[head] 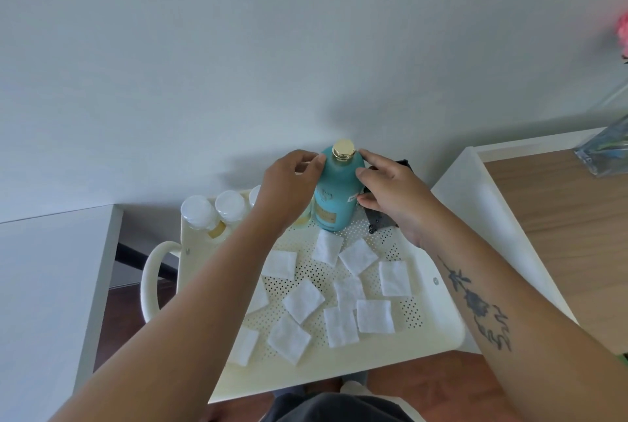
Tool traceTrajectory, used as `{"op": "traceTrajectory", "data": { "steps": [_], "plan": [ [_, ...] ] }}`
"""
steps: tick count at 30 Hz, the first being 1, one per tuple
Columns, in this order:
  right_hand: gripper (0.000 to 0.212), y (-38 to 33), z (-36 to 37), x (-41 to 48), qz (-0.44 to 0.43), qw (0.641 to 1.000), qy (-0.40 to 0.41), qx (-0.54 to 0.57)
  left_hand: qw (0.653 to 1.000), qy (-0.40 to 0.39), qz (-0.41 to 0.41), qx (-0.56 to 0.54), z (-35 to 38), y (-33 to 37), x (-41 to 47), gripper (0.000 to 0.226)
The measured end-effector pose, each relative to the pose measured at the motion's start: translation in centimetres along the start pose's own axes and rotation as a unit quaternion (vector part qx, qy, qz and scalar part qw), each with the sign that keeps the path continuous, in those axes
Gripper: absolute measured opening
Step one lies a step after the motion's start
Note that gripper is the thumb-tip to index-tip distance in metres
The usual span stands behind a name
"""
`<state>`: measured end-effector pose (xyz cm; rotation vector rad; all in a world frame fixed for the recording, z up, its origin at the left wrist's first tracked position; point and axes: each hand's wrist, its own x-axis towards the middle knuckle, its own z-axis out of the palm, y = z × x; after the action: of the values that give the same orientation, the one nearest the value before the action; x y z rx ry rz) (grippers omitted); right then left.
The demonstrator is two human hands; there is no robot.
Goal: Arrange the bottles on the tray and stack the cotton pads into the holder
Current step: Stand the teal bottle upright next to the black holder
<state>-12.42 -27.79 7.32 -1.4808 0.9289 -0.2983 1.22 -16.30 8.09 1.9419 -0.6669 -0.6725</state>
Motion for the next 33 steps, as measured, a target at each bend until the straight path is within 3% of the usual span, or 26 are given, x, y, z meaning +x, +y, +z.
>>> {"op": "traceTrajectory", "data": {
  "steps": [6, 14, 18, 24, 33],
  "plan": [
    [0.054, 0.2, 0.2, -0.6, -0.053, 0.999, 0.002, -0.010, 0.997, -0.065, 0.022, -0.033, -0.4, -0.4, 0.0, 0.035],
    [0.041, 0.2, -0.7, 1.0, -0.063, 0.997, -0.041, -0.007, 0.999, -0.030, 0.021, -0.011, -1.0, -0.7, 0.0, 0.026],
    [0.032, 0.5, -0.7, 1.3, -0.057, 0.998, -0.007, 0.040, 0.999, -0.021, 0.024, -0.007, -0.9, -0.9, -0.4, 0.034],
    [0.049, 1.0, -0.1, 0.1, -0.078, 0.997, -0.015, 0.023, 0.998, -0.053, 0.023, -0.036, -0.8, -0.9, -0.4, 0.040],
    [0.038, 0.6, -0.7, 1.2, -0.077, 0.997, -0.013, 0.026, 0.997, 0.006, 0.014, -0.077, 0.5, -1.0, -0.9, 0.037]
  ]
}}
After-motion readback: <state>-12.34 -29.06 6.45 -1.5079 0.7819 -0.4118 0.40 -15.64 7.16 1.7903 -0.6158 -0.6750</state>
